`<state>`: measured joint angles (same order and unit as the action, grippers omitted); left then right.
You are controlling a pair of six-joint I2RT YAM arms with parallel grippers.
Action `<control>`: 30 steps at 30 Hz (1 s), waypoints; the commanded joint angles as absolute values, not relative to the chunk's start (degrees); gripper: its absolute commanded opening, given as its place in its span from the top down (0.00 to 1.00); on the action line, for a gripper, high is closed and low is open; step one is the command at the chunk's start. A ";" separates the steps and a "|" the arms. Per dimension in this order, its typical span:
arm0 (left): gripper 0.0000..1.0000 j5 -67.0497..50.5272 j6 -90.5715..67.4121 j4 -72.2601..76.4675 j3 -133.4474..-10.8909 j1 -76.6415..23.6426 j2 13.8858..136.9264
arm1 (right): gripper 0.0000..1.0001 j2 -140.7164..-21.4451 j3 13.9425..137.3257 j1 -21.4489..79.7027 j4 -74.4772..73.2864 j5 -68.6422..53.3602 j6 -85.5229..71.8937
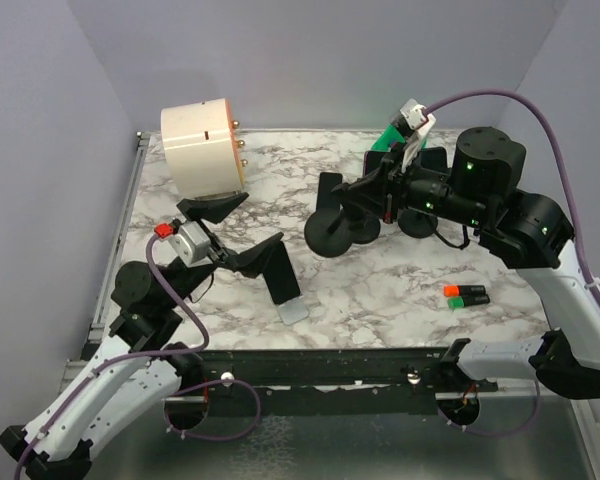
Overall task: Remove the phone from the phone stand
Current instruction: Place the phone stand at the center of the board.
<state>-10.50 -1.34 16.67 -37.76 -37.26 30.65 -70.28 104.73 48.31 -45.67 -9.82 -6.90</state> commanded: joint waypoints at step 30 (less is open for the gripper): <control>0.54 -36.35 4.73 15.67 -59.38 -40.59 61.86 | 1.00 -69.79 106.83 48.47 -30.84 -24.19 -17.31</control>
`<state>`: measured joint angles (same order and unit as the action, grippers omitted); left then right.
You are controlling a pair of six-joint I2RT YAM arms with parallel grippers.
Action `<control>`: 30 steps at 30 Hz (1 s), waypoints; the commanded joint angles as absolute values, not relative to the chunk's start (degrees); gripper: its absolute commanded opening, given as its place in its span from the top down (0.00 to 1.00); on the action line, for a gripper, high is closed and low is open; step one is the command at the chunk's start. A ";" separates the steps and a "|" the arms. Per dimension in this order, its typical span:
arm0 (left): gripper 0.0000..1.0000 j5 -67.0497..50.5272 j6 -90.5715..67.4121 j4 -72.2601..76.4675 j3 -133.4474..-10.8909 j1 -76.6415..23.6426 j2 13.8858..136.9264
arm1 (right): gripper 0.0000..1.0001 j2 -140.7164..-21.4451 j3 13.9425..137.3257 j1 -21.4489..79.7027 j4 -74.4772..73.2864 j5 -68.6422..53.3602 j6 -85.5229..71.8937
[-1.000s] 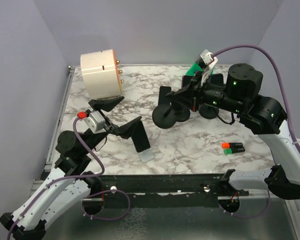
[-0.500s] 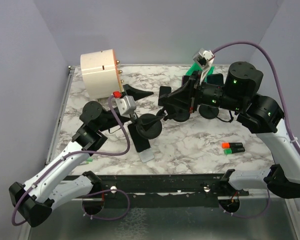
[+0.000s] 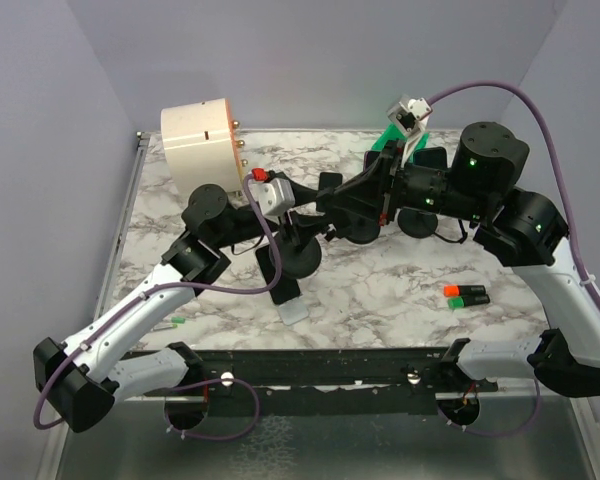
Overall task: Remove the phone from the phone stand
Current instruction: Place the phone stand at the center of the board.
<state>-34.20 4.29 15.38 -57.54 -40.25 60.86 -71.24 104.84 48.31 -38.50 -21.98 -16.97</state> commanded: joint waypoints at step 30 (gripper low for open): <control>1.00 2.59 -2.77 38.47 -66.61 -32.91 78.01 | 0.00 -43.74 73.62 48.50 -15.37 -7.81 -13.15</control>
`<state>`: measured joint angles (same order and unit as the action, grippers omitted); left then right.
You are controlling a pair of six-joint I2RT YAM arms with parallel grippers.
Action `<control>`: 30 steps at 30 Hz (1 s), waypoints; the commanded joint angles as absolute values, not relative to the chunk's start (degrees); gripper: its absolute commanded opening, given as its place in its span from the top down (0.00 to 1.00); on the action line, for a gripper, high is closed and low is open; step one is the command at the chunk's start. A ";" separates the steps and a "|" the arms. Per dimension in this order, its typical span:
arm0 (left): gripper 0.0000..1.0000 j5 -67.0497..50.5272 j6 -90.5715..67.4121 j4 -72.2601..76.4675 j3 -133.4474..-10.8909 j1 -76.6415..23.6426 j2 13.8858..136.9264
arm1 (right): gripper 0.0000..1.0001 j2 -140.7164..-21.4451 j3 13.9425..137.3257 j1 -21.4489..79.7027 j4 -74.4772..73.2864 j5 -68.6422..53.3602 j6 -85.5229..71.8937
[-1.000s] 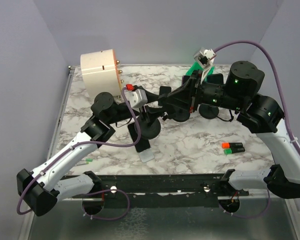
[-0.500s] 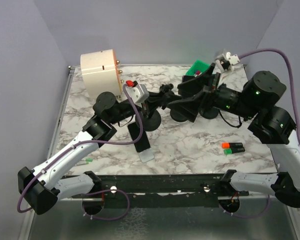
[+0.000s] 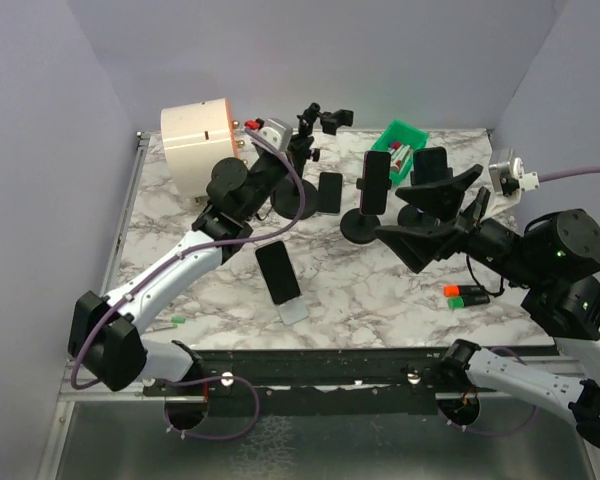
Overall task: Remove the phone from the phone stand
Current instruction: Place the phone stand at the center of the board.
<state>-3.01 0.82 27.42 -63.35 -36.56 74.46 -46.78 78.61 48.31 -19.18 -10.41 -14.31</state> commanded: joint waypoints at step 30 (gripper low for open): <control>1.00 -3.66 -0.88 81.67 -67.95 -22.94 118.01 | 0.00 -30.98 62.04 48.48 -20.26 2.20 -4.15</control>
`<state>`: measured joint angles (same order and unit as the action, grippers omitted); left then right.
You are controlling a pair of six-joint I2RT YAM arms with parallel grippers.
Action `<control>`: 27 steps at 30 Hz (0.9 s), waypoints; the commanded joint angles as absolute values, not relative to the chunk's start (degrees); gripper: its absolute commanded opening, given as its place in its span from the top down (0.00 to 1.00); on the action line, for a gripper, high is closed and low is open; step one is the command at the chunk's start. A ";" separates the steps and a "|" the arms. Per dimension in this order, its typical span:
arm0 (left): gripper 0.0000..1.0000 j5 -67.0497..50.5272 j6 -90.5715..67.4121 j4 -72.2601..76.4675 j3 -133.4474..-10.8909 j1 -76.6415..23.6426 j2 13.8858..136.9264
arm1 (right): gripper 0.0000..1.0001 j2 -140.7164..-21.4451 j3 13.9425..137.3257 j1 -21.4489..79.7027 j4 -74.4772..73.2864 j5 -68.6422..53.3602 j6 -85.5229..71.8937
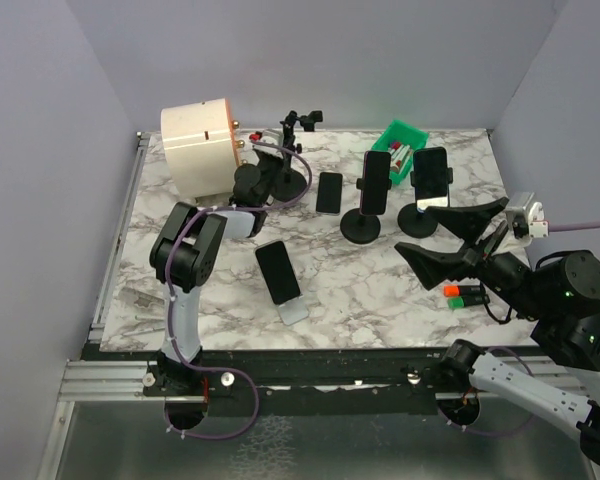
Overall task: Remove the phone from the phone stand
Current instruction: Place the phone stand at the center of the board.
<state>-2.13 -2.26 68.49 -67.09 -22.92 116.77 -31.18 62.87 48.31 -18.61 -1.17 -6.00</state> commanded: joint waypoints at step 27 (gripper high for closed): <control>0.41 -7.37 -1.58 79.97 -63.34 -22.95 116.02 | 0.00 -31.10 63.19 48.47 -21.76 3.18 -4.24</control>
